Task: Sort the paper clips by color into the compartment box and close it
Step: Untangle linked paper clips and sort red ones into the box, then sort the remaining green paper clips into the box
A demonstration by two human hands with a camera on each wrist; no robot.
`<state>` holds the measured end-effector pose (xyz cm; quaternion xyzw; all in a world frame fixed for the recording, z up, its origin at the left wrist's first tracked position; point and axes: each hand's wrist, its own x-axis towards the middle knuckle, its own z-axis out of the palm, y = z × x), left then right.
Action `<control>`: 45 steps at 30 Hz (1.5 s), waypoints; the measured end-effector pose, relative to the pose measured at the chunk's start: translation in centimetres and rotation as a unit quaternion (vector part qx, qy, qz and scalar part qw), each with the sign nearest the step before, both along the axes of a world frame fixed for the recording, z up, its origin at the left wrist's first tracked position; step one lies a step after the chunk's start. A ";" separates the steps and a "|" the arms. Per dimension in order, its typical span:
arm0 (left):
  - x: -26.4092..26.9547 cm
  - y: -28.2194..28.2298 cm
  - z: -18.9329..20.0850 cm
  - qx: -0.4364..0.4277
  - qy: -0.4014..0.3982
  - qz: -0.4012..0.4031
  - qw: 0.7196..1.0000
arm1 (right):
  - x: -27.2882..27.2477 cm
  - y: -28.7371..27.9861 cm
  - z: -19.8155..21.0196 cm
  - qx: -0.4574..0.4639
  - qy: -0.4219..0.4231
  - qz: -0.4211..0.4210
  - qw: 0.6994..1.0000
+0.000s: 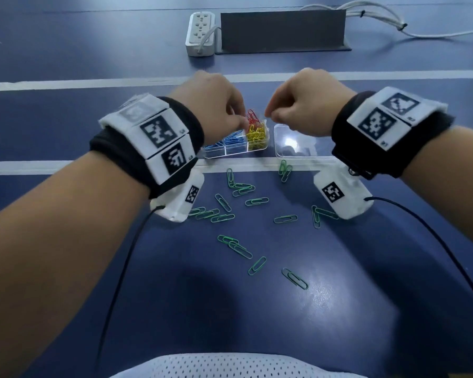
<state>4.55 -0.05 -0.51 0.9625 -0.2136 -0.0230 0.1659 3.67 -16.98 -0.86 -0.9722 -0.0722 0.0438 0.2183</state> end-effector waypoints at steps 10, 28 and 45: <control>-3.6 3.4 -0.8 0.065 0.101 -0.077 0.990 | -4.1 0.2 -0.2 -0.173 0.050 0.162 0.970; -3.7 2.1 -1.0 0.212 0.030 -0.145 0.966 | -5.1 1.0 -0.6 -0.082 0.049 0.173 0.980; -4.3 2.3 -1.5 0.101 0.100 -0.137 0.980 | -5.4 0.8 -1.2 -0.152 0.059 0.172 0.972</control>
